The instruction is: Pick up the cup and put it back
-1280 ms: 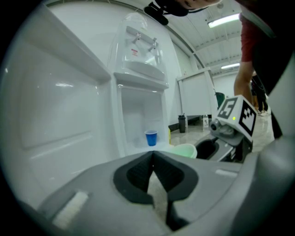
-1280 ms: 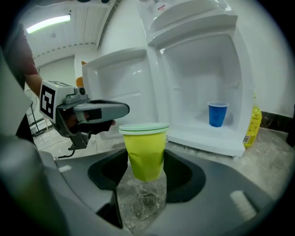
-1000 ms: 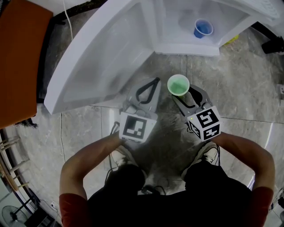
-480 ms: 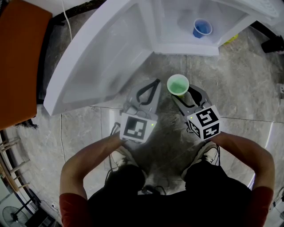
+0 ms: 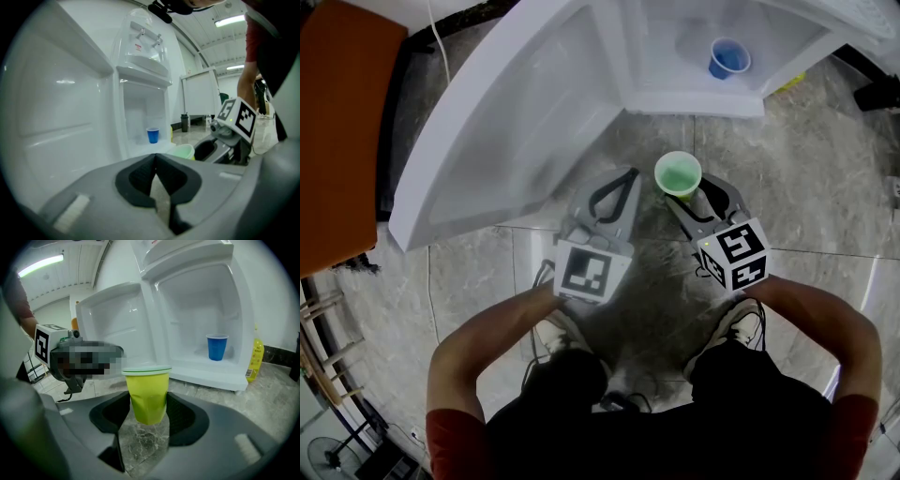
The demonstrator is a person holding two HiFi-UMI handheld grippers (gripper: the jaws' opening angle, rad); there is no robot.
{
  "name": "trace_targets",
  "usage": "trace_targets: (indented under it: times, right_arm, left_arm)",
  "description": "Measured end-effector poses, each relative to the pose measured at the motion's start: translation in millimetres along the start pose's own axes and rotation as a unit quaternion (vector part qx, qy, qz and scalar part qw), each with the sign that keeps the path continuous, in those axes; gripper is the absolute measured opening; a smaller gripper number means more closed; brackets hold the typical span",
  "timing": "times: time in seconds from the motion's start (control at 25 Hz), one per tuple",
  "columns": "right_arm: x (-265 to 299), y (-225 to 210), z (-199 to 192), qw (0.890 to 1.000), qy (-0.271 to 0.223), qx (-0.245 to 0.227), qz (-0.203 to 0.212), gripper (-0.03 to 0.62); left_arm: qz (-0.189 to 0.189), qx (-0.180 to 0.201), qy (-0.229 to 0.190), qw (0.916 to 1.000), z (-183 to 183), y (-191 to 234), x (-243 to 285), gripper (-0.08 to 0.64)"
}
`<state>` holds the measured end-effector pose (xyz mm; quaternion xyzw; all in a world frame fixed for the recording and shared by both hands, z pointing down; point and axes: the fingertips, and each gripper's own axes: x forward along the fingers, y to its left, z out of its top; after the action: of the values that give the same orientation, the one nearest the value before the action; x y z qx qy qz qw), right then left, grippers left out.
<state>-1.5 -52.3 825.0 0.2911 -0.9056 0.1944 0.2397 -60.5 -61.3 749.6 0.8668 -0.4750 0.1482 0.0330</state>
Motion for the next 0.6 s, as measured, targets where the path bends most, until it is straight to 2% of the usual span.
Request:
trace_targets:
  times: [0.6]
  right_arm:
    - [27, -49, 33, 0.999, -0.034, -0.009, -0.038, 0.244]
  left_arm:
    - [-0.008, -0.019, 0.012, 0.9997, -17, 3, 14, -0.002]
